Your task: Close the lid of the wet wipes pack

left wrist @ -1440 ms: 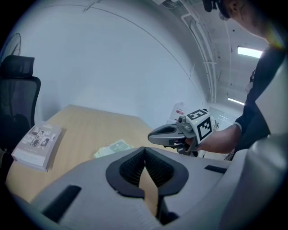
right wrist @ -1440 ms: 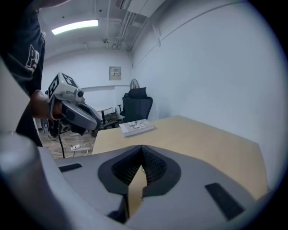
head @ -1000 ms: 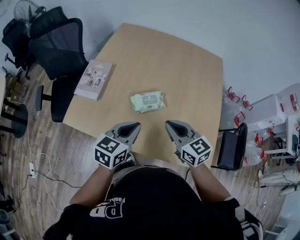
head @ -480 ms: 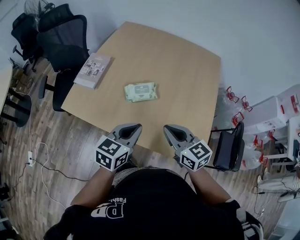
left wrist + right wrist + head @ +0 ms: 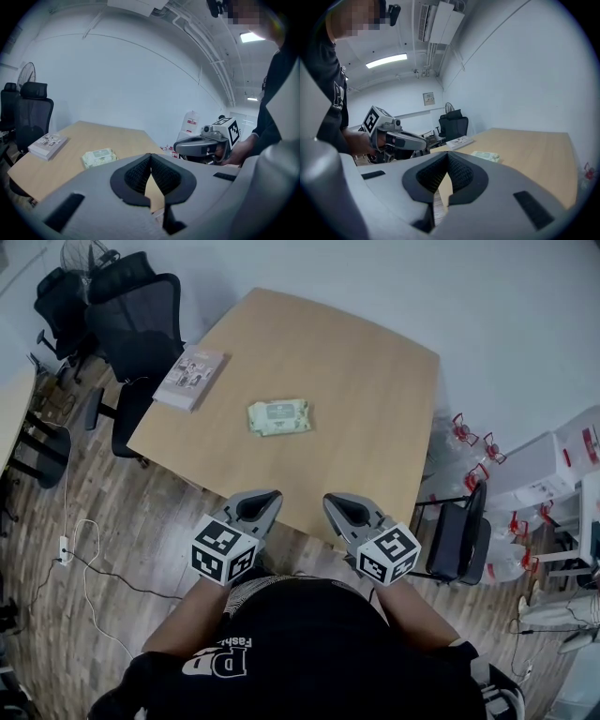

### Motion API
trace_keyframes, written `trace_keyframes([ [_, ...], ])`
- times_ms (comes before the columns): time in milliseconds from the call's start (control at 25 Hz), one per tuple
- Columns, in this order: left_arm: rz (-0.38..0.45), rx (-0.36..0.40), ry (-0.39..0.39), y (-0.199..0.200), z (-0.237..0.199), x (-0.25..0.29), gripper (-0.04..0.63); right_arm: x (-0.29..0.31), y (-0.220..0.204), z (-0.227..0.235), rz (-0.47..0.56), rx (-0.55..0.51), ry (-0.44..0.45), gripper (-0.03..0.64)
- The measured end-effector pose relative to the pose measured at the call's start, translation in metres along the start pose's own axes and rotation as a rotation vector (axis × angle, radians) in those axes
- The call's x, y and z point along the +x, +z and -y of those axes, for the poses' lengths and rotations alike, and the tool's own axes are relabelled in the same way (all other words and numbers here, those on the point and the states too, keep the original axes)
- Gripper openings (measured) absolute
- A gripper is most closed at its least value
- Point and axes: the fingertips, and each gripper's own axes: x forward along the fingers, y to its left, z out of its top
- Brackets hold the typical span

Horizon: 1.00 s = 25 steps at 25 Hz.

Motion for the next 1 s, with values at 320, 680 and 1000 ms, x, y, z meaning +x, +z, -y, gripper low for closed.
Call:
trace_keyframes([
  [320,0.002,0.013,0.013,-0.005,0.016,-0.009,0.018,-0.016,-0.007,-0.008,0.016,0.012,-0.005,0.005],
  [680,-0.001,0.041,0.013,-0.008,0.027,-0.016,0.018,-0.022,-0.005,-0.017,0.033,0.004,-0.005,0.005],
  [1000,0.017,0.024,0.008,-0.003,0.029,-0.018,0.018,-0.023,-0.006,-0.02,0.037,0.006,-0.005,0.005],
])
